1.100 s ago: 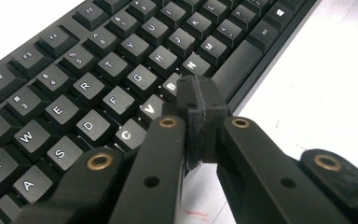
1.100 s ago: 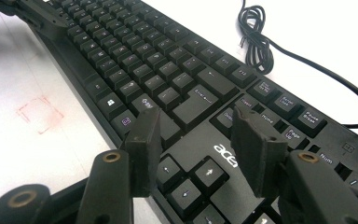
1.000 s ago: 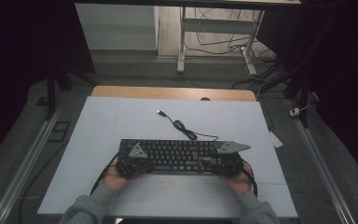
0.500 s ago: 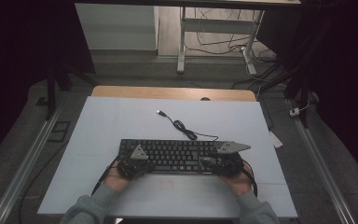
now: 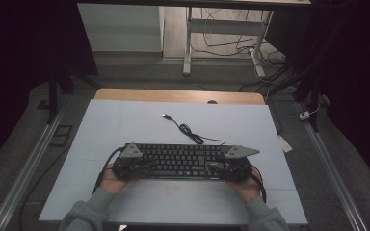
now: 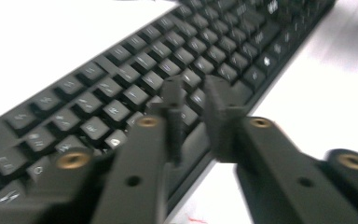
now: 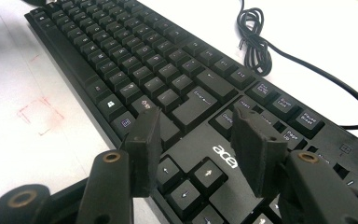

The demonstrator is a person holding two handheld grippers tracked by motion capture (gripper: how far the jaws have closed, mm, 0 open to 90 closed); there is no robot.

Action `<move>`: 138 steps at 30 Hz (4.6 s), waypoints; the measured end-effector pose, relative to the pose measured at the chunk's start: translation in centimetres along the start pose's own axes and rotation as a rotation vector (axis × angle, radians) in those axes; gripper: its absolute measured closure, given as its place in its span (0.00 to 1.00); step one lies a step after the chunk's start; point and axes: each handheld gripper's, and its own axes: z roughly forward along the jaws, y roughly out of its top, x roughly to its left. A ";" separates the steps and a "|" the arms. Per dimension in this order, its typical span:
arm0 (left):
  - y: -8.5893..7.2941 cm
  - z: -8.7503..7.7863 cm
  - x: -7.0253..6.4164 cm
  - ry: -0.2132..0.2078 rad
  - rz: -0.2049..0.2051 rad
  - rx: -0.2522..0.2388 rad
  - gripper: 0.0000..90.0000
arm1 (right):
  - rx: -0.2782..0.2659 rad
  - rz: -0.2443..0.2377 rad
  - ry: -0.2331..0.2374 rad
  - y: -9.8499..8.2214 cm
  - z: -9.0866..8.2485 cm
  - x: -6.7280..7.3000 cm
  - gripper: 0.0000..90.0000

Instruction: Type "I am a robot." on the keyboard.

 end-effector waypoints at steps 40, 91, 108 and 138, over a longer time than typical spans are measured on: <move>-0.3 -1.5 2.0 0.066 -0.065 -0.003 0.49 | -0.001 0.000 0.001 0.0 0.0 0.0 0.58; 0.7 4.3 2.8 0.113 -0.012 0.137 0.99 | 0.006 -0.007 0.002 0.0 0.3 0.0 0.58; 0.6 4.5 2.6 0.137 0.007 0.139 0.99 | 0.003 -0.009 -0.001 0.0 0.2 0.1 0.58; 0.5 -0.3 1.5 0.090 -0.025 0.014 0.47 | -0.019 -0.024 0.004 0.2 0.0 0.4 0.58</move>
